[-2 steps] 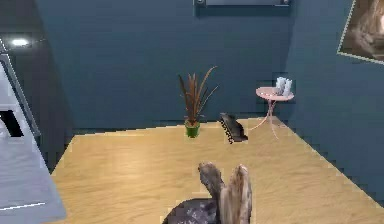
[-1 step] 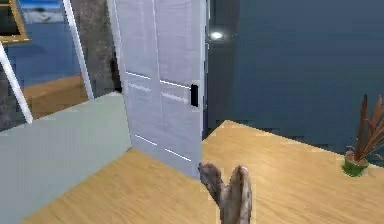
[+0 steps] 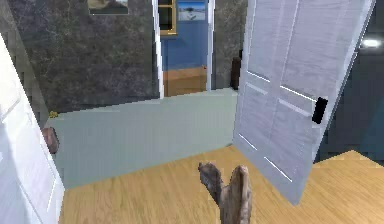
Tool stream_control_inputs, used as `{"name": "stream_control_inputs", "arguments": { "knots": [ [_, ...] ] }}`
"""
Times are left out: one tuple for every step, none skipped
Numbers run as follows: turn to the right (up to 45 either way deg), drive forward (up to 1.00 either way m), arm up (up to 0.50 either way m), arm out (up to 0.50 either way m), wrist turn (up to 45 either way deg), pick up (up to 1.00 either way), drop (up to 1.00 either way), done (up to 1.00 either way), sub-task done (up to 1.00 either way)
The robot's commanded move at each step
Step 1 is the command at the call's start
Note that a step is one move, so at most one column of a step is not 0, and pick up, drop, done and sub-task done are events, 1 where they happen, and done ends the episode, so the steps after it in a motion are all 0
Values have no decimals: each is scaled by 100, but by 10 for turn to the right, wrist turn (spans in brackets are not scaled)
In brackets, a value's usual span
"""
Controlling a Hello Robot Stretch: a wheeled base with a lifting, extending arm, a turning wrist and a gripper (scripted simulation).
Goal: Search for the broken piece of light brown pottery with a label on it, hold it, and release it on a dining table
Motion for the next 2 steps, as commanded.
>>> {"name": "stream_control_inputs", "arguments": {
  "knots": [
    [0,30,0,0,0,0,0,0,0],
    [0,100,0,0,0,0,0,0,0]
  ]
}}
